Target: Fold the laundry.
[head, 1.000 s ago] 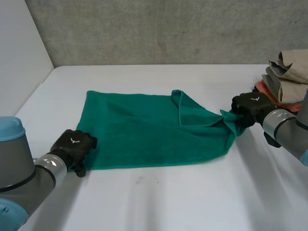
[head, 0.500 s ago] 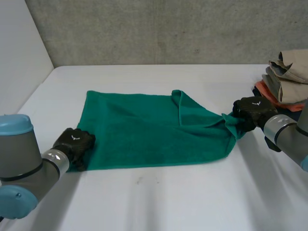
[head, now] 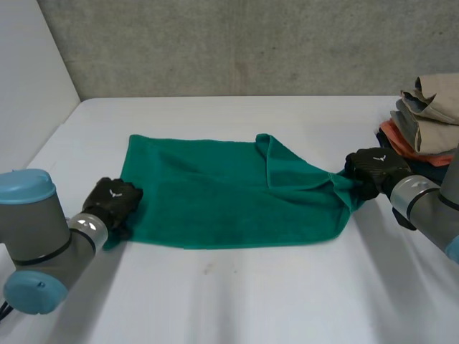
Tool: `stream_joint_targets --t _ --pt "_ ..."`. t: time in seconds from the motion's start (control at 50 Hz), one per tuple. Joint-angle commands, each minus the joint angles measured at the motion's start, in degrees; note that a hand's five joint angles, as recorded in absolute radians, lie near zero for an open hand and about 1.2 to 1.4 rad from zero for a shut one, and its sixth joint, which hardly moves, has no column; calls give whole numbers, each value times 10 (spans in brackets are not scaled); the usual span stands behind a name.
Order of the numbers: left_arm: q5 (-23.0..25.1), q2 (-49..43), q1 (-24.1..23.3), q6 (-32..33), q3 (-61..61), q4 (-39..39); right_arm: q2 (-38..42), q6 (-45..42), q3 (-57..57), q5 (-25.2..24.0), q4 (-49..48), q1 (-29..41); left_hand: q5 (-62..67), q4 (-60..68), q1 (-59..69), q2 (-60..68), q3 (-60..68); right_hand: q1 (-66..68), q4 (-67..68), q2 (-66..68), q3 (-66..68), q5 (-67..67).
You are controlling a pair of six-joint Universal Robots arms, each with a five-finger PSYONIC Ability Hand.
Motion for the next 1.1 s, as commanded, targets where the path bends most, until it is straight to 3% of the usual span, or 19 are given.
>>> stream_joint_targets --t 0.02,0.1,0.12,0.14,0.26,0.42,0.52,0.68,0.76,0.84,0.98,1.02,1.1 --pt "0 0 -3 2 12 25 0 -1 4 0 -3 1 114 74 72 72 73 176 115 130 121 149" --pt "0 -9 -3 2 20 25 0 -1 4 0 -4 2 225 184 182 183 184 176 115 130 121 149" --pt "0 -11 -3 2 23 26 0 -1 4 0 -4 1 362 322 320 320 321 176 115 130 121 149" --pt "0 -11 -3 2 25 26 0 -1 4 0 -3 1 416 376 374 375 375 176 115 130 121 149" --pt "-6 16 -6 2 23 25 -16 -3 5 -2 -1 -4 417 377 374 375 376 176 115 130 121 149" --pt "-6 231 6 -22 -2 10 -184 -77 1 9 80 -13 417 377 374 375 376 176 115 130 121 149" --pt "-3 354 25 -69 5 -49 -272 -111 -40 10 182 -60 417 377 374 375 376 176 115 130 121 149" --pt "37 390 28 -82 56 -168 -325 -169 -107 9 304 -108 417 377 374 375 376 176 115 130 121 149" --pt "40 354 29 -81 79 -211 -307 -185 -106 10 312 -102 417 377 374 375 376 176 115 130 121 149" --pt "37 252 22 -79 109 -224 -236 -198 -112 24 321 -54 417 377 374 375 376 176 115 130 121 149" --pt "-8 66 -14 -71 242 -227 -112 -204 -167 113 300 -23 417 377 374 375 376 176 115 130 121 149" --pt "-22 38 -18 -68 289 -226 -86 -203 -192 127 272 -21 417 377 374 375 376 176 115 130 121 149" --pt "-46 -2 -23 -63 413 -186 -63 -179 -246 141 95 -4 417 377 374 375 376 176 115 130 121 149"
